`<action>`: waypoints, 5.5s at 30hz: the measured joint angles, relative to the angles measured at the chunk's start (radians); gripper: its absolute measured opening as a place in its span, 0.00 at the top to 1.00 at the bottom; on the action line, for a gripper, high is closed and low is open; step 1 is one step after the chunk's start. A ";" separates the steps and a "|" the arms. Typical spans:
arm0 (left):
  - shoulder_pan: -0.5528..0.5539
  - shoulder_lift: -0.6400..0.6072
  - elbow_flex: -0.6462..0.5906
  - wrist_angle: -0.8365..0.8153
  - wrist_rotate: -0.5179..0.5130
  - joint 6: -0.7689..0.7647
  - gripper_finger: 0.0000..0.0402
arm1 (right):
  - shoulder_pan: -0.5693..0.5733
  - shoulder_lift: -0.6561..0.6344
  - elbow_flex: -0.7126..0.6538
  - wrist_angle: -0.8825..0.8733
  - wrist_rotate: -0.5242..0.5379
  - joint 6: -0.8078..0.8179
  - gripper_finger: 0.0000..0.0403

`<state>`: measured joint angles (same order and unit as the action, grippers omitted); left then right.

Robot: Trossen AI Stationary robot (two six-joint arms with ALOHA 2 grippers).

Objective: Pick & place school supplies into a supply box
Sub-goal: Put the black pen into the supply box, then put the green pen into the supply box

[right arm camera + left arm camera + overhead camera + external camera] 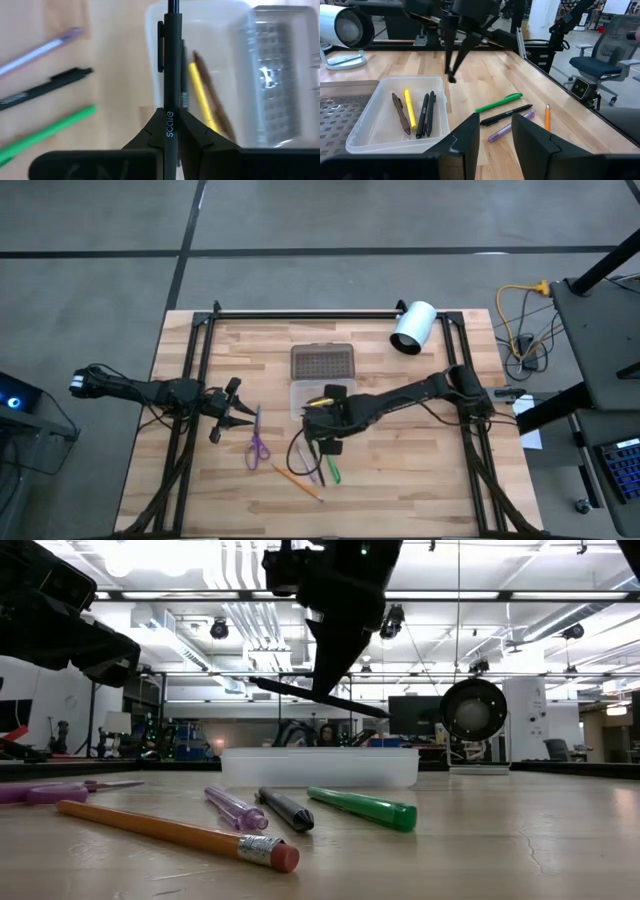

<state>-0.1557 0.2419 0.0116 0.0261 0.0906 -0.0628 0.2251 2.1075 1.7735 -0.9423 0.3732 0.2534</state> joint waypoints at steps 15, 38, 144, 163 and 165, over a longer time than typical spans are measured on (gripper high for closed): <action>0.000 0.000 0.000 0.000 0.000 0.000 0.75 | -0.114 0.003 -0.004 0.001 0.019 -0.170 0.97; 0.000 0.000 0.000 0.000 0.000 0.000 0.75 | -0.195 0.005 -0.110 0.174 -0.010 -0.300 0.97; 0.000 0.001 0.000 0.000 0.000 0.000 0.75 | 0.041 0.393 0.559 -0.382 -0.440 0.995 0.79; 0.000 0.019 0.000 0.000 0.000 0.000 0.75 | 0.041 0.392 0.509 -0.390 -0.369 1.020 0.80; 0.000 0.019 0.000 0.000 0.000 0.000 0.75 | 0.041 0.392 0.495 -0.390 -0.370 1.035 0.80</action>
<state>-0.1555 0.2607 0.0116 0.0261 0.0909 -0.0627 0.2657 2.4992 2.2685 -1.3318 0.0036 1.2881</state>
